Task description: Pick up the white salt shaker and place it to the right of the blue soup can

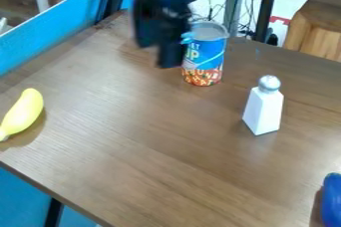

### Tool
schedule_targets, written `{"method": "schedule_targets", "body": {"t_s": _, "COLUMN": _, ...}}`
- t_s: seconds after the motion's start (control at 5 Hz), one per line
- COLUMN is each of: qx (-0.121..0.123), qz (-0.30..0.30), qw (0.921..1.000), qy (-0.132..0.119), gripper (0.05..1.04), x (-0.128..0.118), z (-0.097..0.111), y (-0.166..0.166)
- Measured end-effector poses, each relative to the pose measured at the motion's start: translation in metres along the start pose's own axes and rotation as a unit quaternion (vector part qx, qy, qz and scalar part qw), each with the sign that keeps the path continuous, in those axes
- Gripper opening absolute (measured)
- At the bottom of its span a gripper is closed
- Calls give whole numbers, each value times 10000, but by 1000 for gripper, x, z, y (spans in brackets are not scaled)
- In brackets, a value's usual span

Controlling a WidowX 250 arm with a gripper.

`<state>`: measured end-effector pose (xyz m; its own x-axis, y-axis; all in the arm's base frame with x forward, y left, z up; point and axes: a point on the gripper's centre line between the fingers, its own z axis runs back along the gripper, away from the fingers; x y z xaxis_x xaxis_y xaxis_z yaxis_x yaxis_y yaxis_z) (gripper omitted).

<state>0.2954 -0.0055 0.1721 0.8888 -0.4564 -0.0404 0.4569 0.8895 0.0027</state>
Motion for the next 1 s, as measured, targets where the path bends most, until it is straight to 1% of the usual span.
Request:
{"method": "schedule_targets", "body": {"t_s": 0.2, "qx": 96, "qz": 78, "qw": 9990, "qy": 421, "gripper": 1001, "x": -14, "z": -21, "y": 14}}
{"method": "schedule_targets", "body": {"t_s": 0.4, "qx": 197, "qz": 160, "qw": 9969, "qy": 747, "gripper": 1001, "x": -18, "z": -45, "y": 35}}
{"method": "schedule_targets", "body": {"t_s": 0.6, "qx": 222, "qz": 637, "qw": 9937, "qy": 898, "gripper": 1001, "x": -38, "z": -56, "y": 60}}
{"method": "schedule_targets", "body": {"t_s": 0.8, "qx": 137, "qz": 1082, "qw": 9880, "qy": 1097, "gripper": 1001, "x": -58, "z": -69, "y": 78}}
{"method": "schedule_targets", "body": {"t_s": 1.0, "qx": -21, "qz": 1441, "qw": 9815, "qy": 1261, "gripper": 1001, "x": -72, "z": -77, "y": 88}}
